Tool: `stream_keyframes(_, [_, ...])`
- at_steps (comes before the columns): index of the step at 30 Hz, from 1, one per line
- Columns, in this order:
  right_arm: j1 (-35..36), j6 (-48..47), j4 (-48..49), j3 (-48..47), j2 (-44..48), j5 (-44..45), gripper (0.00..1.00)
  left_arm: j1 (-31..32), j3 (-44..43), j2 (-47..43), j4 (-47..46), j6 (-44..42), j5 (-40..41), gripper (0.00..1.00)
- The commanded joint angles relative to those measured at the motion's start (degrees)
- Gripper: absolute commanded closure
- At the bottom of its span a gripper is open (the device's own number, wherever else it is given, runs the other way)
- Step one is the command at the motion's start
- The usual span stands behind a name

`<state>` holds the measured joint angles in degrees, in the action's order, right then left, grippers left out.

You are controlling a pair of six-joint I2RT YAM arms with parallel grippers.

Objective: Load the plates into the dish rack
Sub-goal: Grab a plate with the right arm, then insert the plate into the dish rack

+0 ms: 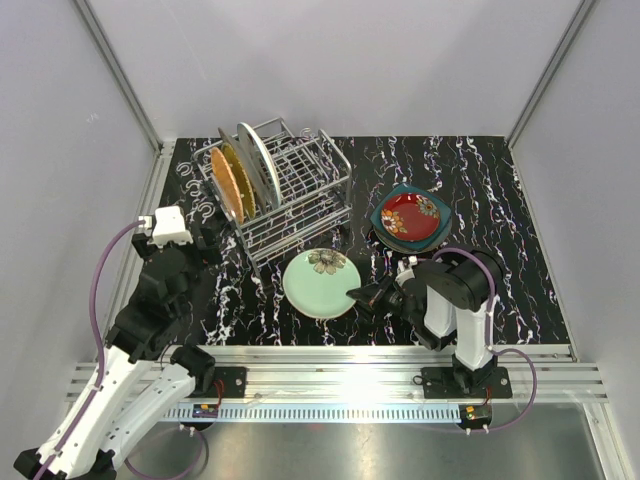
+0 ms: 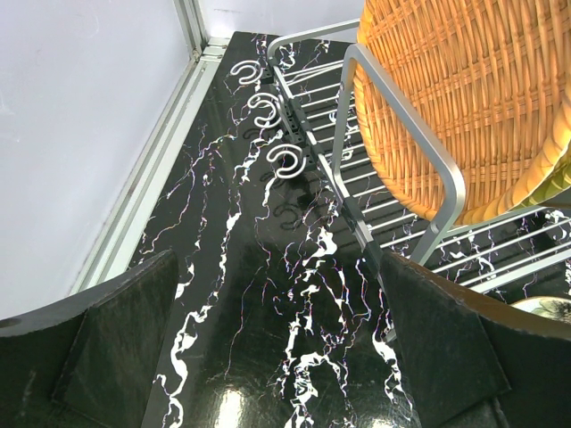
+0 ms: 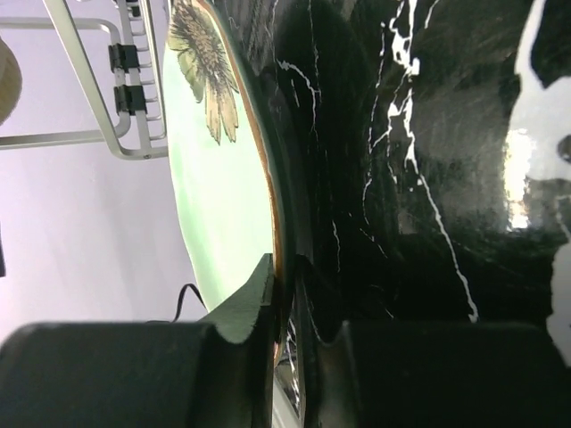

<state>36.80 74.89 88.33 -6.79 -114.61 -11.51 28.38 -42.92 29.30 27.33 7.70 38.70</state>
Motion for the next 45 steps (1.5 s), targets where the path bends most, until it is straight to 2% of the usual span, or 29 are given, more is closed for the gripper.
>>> stream_keyframes(1, [0.0,-6.6,-4.1,3.5,2.2,1.3,0.95,-0.3,0.1,0.4,-2.7,-0.4,-0.6,0.01])
stream_keyframes(3, [-0.1,-7.7,-8.8,3.2,5.8,1.1,0.96,-0.3,0.1,0.4,-2.8,-0.4,-0.6,0.01])
stream_keyframes(4, [0.0,-9.0,-11.6,2.8,10.6,1.0,0.97,-0.3,0.1,0.3,-2.7,-0.4,-0.6,0.01])
stream_keyframes(6, [0.0,-11.2,-23.2,1.0,16.5,1.5,0.97,-0.3,0.1,0.2,-2.6,-0.4,-0.6,0.01])
stream_keyframes(7, [0.0,-13.8,-27.9,0.3,23.5,2.1,0.96,-0.3,0.2,0.3,-2.7,-0.4,-0.6,0.01])
stream_keyframes(8, [0.0,-15.4,-38.5,-1.6,27.5,3.8,0.96,-0.3,0.1,0.1,-2.7,-0.4,-0.6,0.01])
stream_keyframes(9, [0.0,-17.1,-44.6,-2.9,31.4,4.6,0.96,-0.3,0.2,0.0,-2.6,-0.3,-0.6,0.01])
stream_keyframes(10, [0.0,-21.0,-51.2,-4.5,39.3,5.9,0.95,-0.3,0.1,0.1,-2.7,-0.4,-0.5,0.01])
stream_keyframes(11, [0.0,-22.7,-61.7,-7.4,42.9,8.8,0.96,-0.3,0.1,0.1,-2.7,-0.4,-0.6,0.01])
stream_keyframes(14, [0.0,-27.4,-73.9,-10.7,53.5,13.9,0.96,-0.4,0.1,0.1,-2.7,-0.4,-0.6,0.01])
stream_keyframes(18, [0.0,-30.9,-81.2,-13.5,59.7,15.8,0.98,-0.4,0.0,-0.1,-2.6,-0.3,-0.7,0.01])
stream_keyframes(25, [0.1,-37.1,-92.7,-22.3,64.5,20.4,1.0,-0.4,0.1,-0.1,-2.8,-0.2,-0.8,0.01])
stream_keyframes(29, [0.1,-41.8,-96.1,-27.6,66.4,23.5,1.0,-0.3,0.3,-0.2,-2.9,-0.2,-0.6,0.01])
stream_keyframes(40, [0.2,-48.3,-98.7,-41.6,66.9,25.2,1.0,-0.4,0.3,1.1,-3.0,-0.6,0.9,0.01])
stream_keyframes(45, [0.2,-49.3,-98.9,-48.3,64.3,26.5,1.0,-0.5,0.4,1.0,-3.2,-0.6,1.7,0.01])
